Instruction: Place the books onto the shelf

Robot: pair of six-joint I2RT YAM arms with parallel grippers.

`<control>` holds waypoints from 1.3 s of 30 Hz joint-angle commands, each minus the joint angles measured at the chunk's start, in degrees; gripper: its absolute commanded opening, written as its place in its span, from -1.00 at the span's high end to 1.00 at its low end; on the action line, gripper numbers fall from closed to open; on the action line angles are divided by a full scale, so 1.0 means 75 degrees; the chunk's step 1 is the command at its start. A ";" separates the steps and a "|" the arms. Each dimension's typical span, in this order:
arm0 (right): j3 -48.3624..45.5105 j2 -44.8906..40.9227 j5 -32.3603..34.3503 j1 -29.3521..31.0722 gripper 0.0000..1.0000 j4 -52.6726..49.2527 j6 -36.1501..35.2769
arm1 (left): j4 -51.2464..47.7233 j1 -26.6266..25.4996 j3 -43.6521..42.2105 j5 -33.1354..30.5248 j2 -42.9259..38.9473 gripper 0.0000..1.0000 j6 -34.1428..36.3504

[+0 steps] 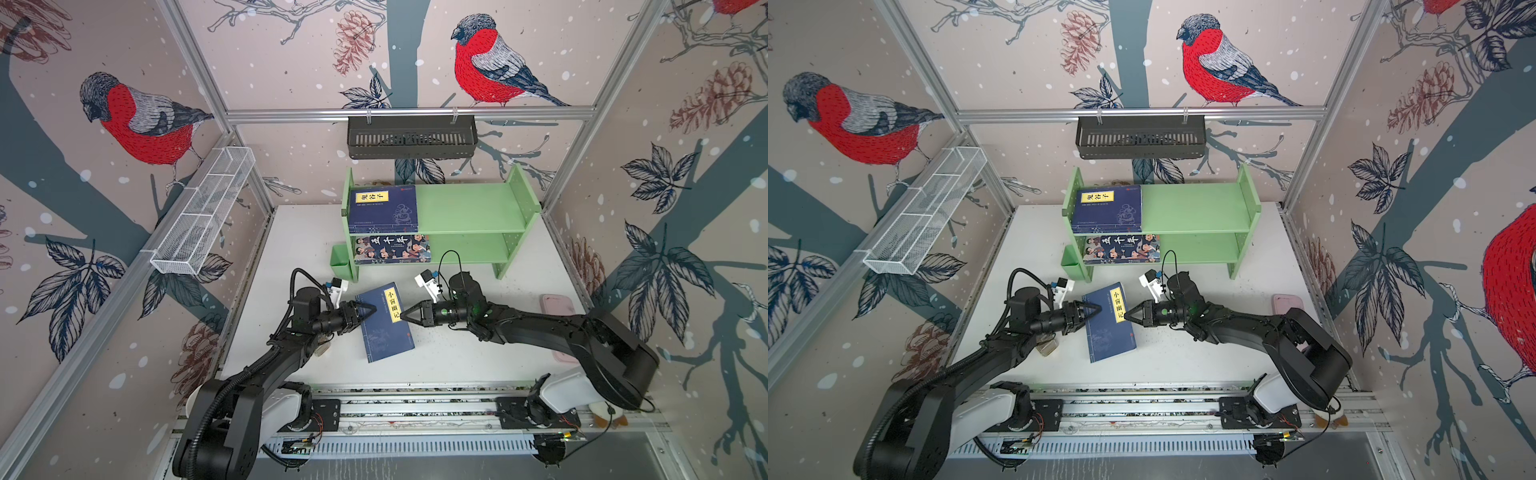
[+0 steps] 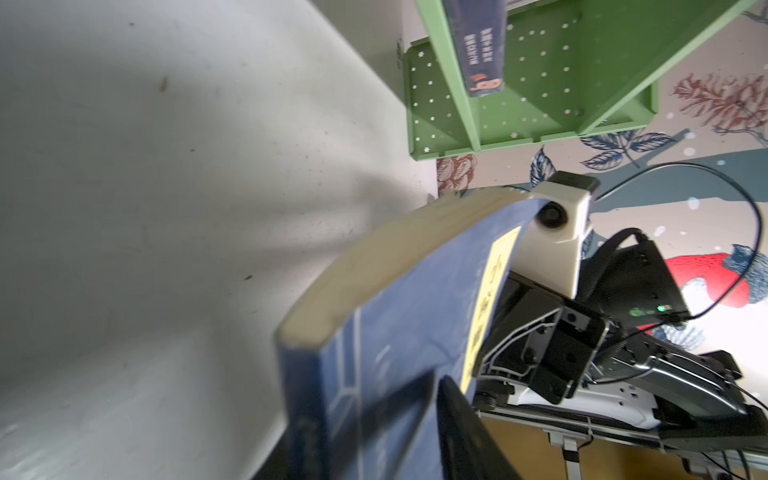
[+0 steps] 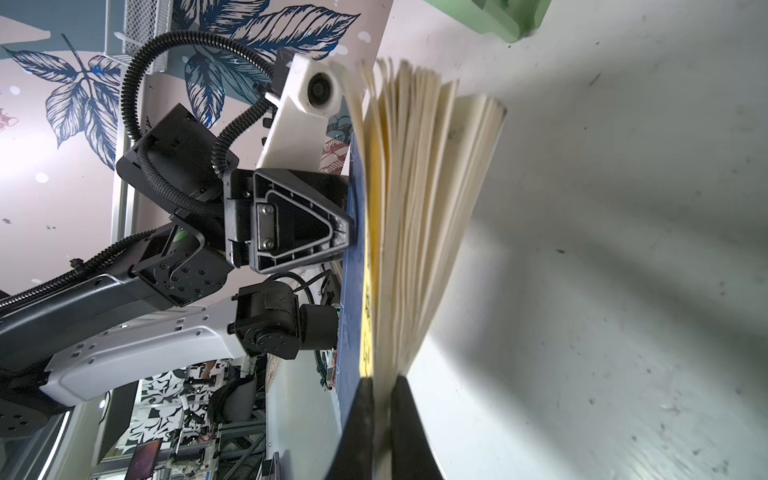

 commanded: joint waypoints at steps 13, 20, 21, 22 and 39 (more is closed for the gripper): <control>0.0242 -0.0367 0.0711 -0.0091 0.10 -0.0838 -0.0398 | -0.0569 0.0021 0.0278 -0.0146 -0.0702 1.00 0.0099; -0.0390 -0.1550 0.1723 -0.0371 -0.11 -0.1381 -0.0358 | -0.1055 0.0009 0.0617 -0.0107 -0.0811 1.00 0.0506; -0.0514 -0.1861 0.1979 -0.0423 -0.16 -0.1532 -0.0341 | -0.1050 -0.0002 0.0663 -0.0032 -0.0825 1.00 0.0512; -0.0636 -0.2140 0.2191 -0.0466 -0.23 -0.1684 -0.0320 | -0.1030 -0.0014 0.0705 0.0039 -0.0853 1.00 0.0512; -0.1505 -0.6053 0.2723 -0.1772 -0.64 -0.3004 -0.0001 | -0.1384 -0.0973 0.2002 0.1578 -0.1098 1.00 0.1771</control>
